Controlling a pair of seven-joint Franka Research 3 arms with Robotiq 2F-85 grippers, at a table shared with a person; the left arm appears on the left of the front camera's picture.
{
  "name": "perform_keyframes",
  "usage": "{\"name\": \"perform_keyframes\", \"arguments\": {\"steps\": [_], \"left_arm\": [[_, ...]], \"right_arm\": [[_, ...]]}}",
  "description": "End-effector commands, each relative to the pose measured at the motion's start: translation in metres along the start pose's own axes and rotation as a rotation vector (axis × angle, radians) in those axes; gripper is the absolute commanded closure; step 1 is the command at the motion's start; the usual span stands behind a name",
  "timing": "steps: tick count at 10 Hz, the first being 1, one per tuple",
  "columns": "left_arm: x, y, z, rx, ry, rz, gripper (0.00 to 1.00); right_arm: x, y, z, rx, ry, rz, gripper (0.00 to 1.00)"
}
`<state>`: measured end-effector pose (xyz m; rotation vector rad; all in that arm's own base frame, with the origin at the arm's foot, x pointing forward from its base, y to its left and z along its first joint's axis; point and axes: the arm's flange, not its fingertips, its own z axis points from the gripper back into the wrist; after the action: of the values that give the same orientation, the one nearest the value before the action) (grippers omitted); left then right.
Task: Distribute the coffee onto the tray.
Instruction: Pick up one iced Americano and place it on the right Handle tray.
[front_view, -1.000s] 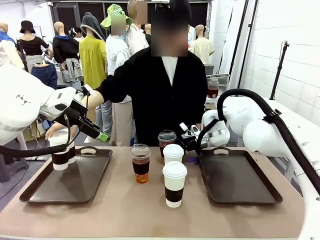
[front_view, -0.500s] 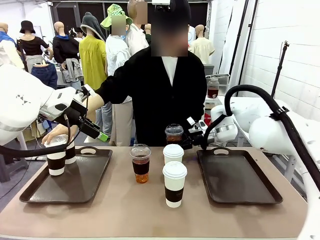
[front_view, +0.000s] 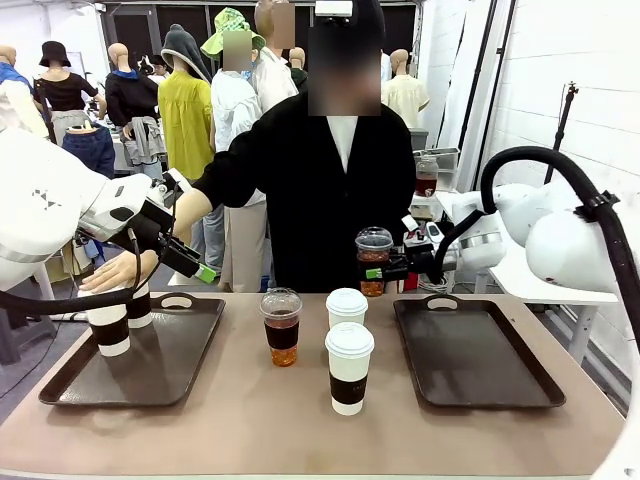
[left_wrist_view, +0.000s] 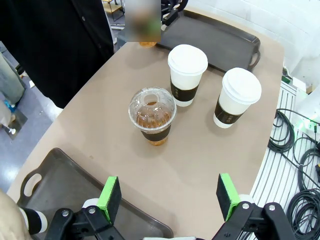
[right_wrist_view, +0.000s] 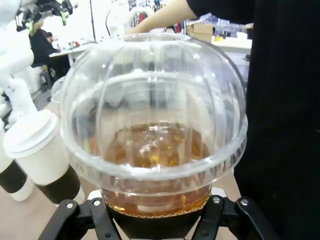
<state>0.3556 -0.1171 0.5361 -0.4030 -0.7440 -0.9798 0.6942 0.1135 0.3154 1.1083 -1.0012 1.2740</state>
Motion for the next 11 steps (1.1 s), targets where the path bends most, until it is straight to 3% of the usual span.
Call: {"name": "perform_keyframes", "arguments": {"steps": [1, 6, 11], "left_arm": [[-0.001, 0.002, 0.001, -0.013, -0.010, -0.004, 0.00], [-0.001, 0.002, 0.001, -0.013, -0.010, -0.004, 0.00], [-0.001, 0.002, 0.001, -0.013, -0.010, -0.004, 0.00]], "right_arm": [[0.003, 0.029, 0.016, -0.024, -0.028, 0.011, 0.36], [-0.029, 0.064, 0.079, -0.111, -0.029, 0.033, 0.36], [-0.061, 0.075, 0.099, -0.139, -0.027, 0.086, 0.36]]}}
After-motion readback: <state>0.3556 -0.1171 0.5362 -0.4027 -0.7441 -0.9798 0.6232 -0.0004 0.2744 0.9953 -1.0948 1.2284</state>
